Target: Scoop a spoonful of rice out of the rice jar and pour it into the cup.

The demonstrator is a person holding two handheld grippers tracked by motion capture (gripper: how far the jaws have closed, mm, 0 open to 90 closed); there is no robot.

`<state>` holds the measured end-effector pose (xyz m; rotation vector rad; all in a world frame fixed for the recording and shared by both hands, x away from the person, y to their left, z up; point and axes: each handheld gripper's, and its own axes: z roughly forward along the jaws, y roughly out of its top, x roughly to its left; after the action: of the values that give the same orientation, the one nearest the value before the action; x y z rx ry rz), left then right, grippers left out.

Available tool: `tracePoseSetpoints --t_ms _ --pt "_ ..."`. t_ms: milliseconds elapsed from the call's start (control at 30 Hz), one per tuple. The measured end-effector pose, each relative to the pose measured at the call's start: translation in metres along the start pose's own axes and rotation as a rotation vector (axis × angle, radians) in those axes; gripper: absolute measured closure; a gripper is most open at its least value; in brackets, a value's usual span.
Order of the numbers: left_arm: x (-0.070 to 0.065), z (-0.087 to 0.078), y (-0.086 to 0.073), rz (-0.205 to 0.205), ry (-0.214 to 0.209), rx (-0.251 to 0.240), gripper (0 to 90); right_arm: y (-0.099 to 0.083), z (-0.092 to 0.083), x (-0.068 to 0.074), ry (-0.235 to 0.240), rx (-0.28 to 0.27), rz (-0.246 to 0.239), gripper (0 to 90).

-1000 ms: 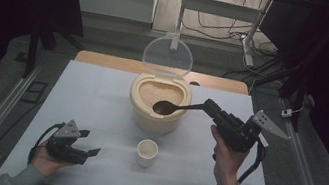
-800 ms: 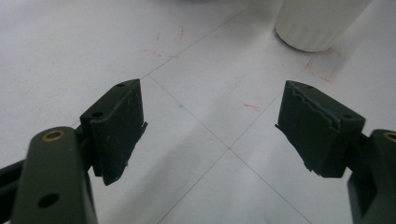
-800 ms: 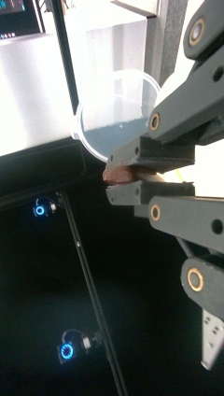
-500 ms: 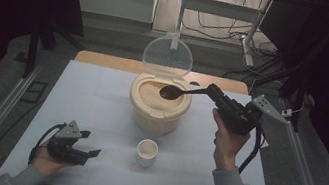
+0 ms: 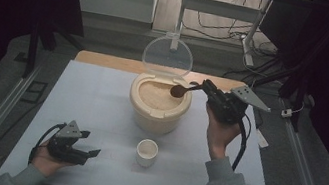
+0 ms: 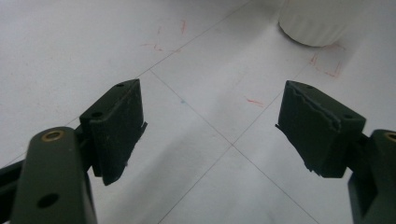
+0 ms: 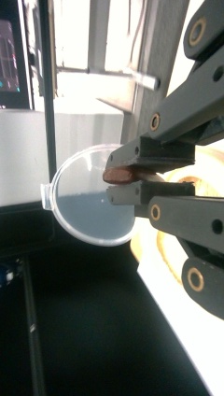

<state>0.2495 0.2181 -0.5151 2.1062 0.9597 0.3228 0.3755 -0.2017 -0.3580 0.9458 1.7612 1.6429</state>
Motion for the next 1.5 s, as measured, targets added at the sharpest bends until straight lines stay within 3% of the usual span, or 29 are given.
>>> tracePoseSetpoints --t_ms 200,500,800,1000,1200,1367,1500 --pt "0.000 0.000 0.000 0.001 0.000 0.002 22.6 -0.003 0.008 0.007 -0.031 0.042 -0.075 83.1" --pt "0.000 0.000 0.000 0.005 0.001 0.004 22.5 -0.015 0.030 0.011 -0.005 0.096 -0.026 83.1" --pt "-0.001 0.001 0.000 0.007 0.001 0.005 22.5 -0.028 0.038 -0.004 0.022 0.093 0.174 83.0" --pt "-0.001 0.001 0.000 0.008 0.004 0.007 22.3 -0.032 0.036 -0.011 0.055 0.105 0.262 82.7" --pt "-0.001 0.001 0.000 0.008 0.005 0.006 22.3 -0.033 0.036 -0.012 0.059 0.109 0.318 82.3" --pt "0.000 0.001 0.000 0.008 0.004 0.006 22.3 -0.040 0.034 -0.022 0.082 0.107 0.448 82.6" --pt "-0.001 0.001 0.000 0.009 0.005 0.006 22.2 -0.042 0.033 -0.024 0.083 0.108 0.483 82.6"
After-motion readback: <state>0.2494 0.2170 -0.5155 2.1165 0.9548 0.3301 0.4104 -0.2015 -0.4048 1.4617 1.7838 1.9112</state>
